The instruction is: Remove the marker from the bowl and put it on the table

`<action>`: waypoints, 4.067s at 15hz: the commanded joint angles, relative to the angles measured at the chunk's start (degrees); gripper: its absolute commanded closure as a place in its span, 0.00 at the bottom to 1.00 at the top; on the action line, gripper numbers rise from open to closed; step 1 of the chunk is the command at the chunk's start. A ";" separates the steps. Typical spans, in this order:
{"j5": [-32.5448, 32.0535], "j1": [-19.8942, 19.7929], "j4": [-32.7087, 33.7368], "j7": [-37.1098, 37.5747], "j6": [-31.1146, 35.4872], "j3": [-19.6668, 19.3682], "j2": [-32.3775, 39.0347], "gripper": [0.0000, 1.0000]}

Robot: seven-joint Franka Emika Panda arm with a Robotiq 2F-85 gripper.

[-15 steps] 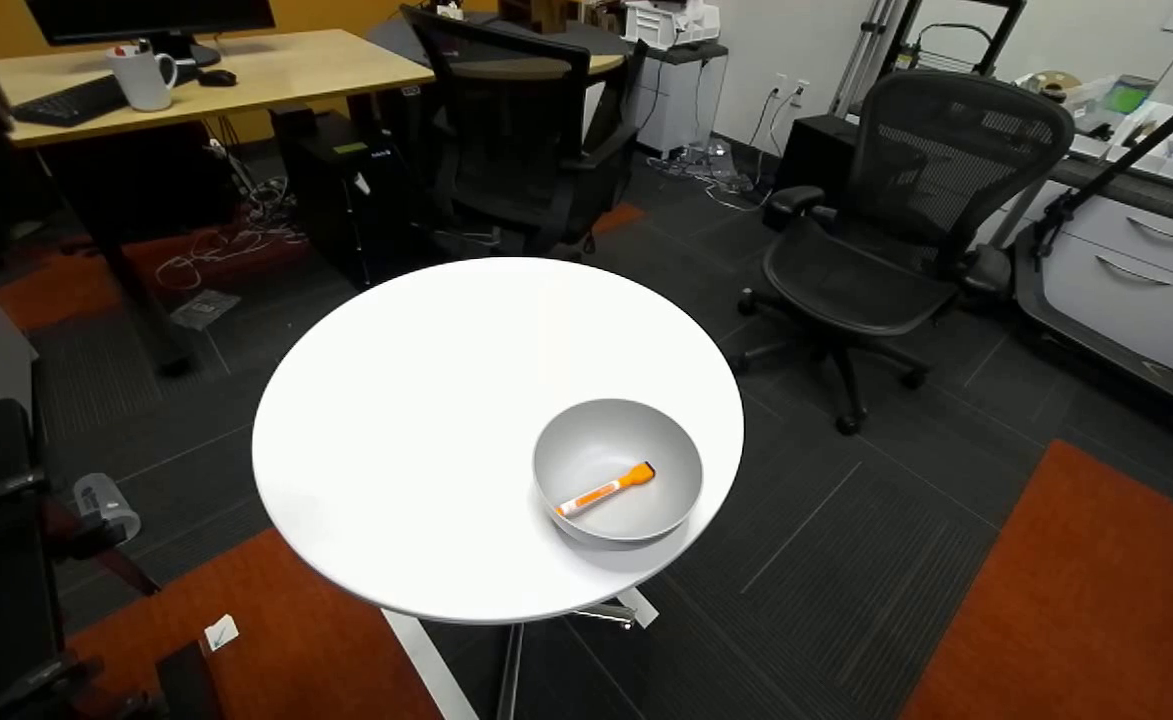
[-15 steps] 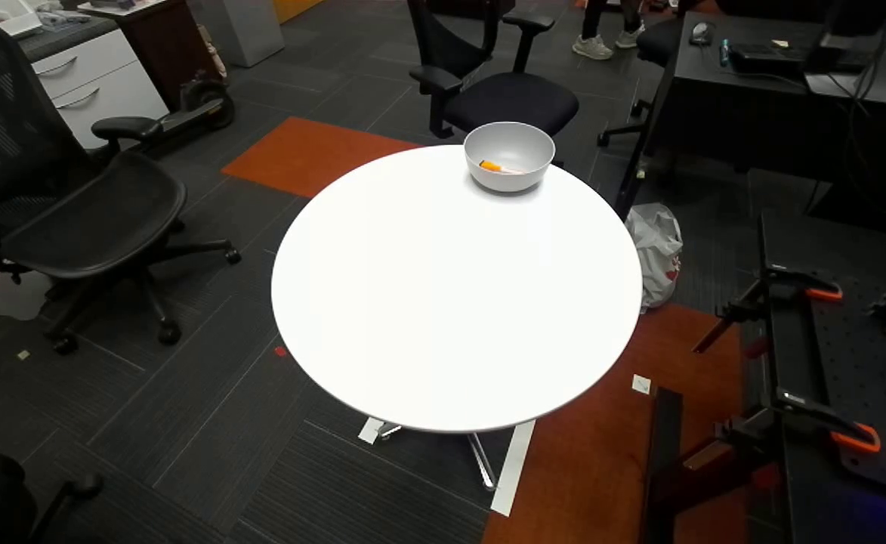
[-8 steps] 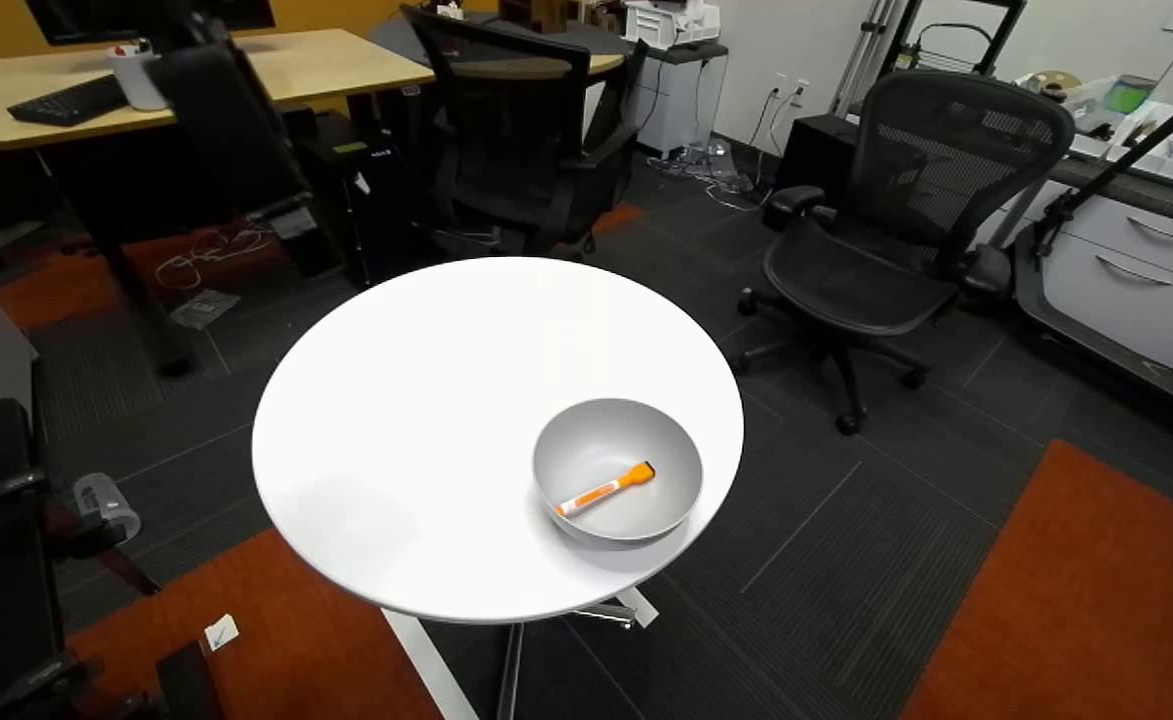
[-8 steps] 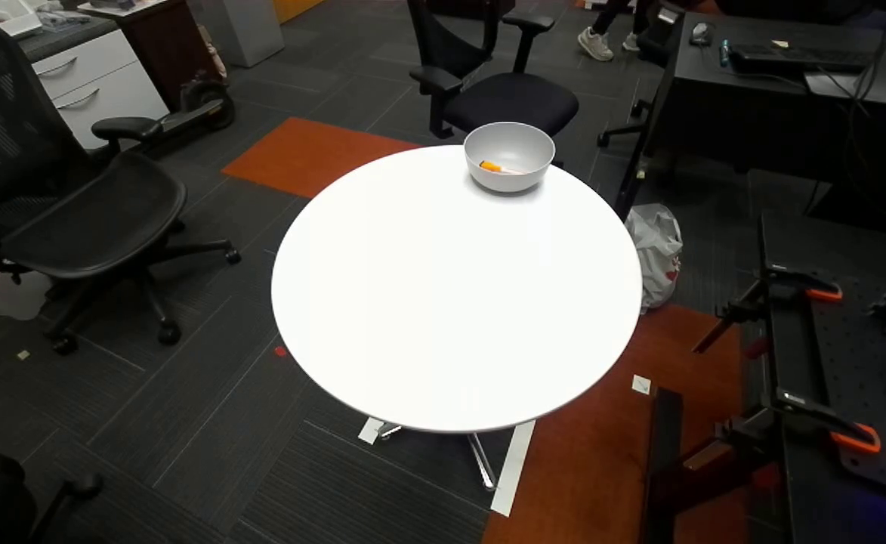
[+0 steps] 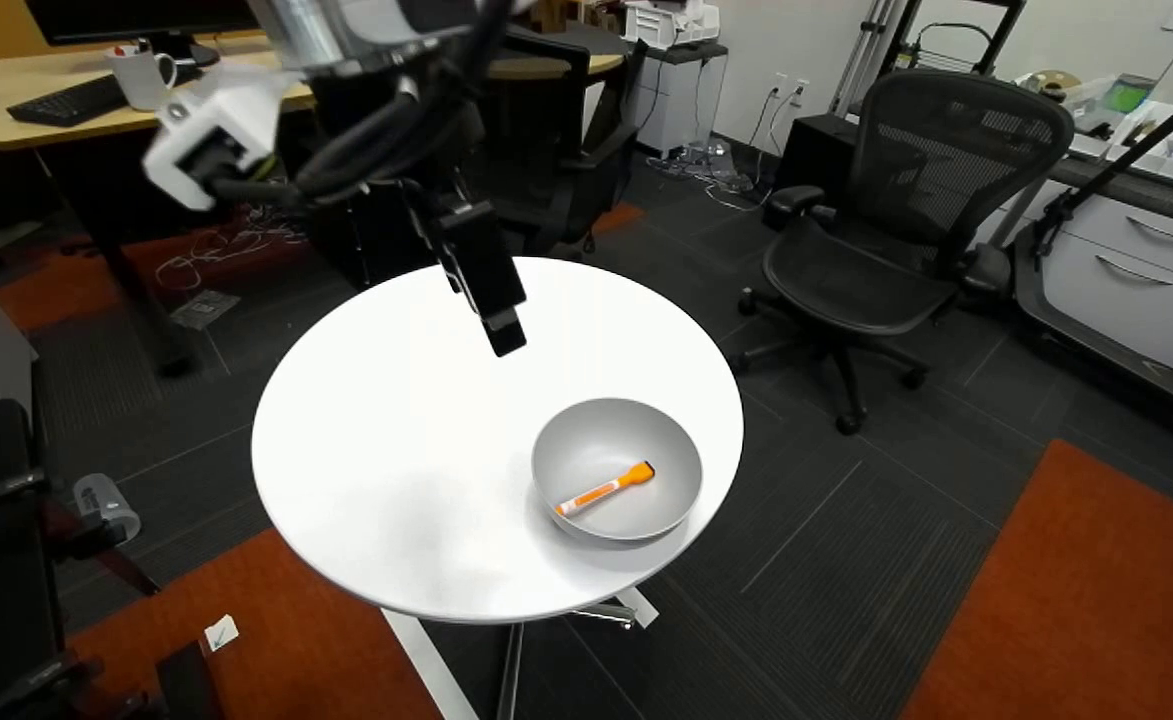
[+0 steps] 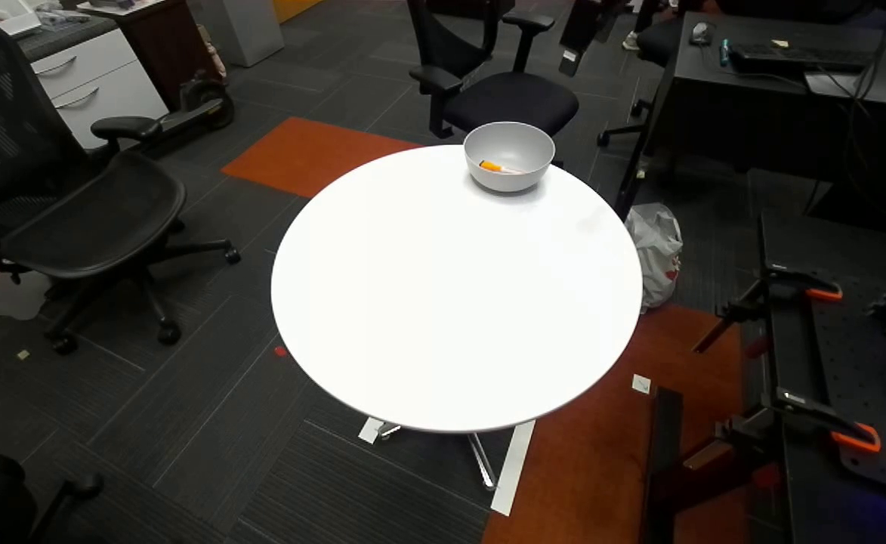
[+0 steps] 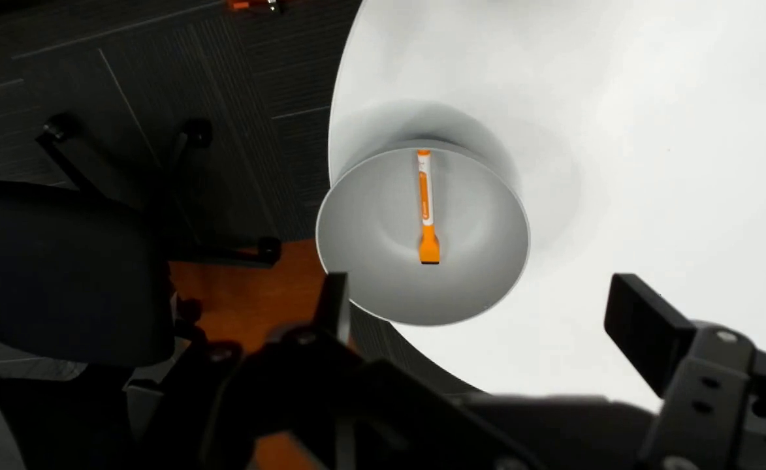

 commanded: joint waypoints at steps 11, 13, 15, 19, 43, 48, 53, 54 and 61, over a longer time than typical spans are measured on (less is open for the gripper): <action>12.03 -2.83 20.08 -14.83 -2.46 1.83 23.47 0.00; 12.53 -3.24 20.99 -16.00 -3.14 2.39 24.80 0.00; 12.50 -3.48 21.35 -16.38 -3.76 2.57 25.58 0.00; 11.07 -2.55 19.68 -13.96 -1.90 1.69 25.39 0.00; 12.39 -5.38 36.54 -13.66 -7.07 2.60 41.25 0.00; 12.87 -5.99 39.74 -13.85 -9.00 3.33 44.49 0.00; 13.11 -5.95 41.61 -13.11 -10.65 3.42 46.99 0.00; 13.24 -5.96 41.80 -13.07 -10.93 3.47 47.38 0.00; 14.02 -5.94 42.78 -12.62 -11.65 3.39 48.84 0.42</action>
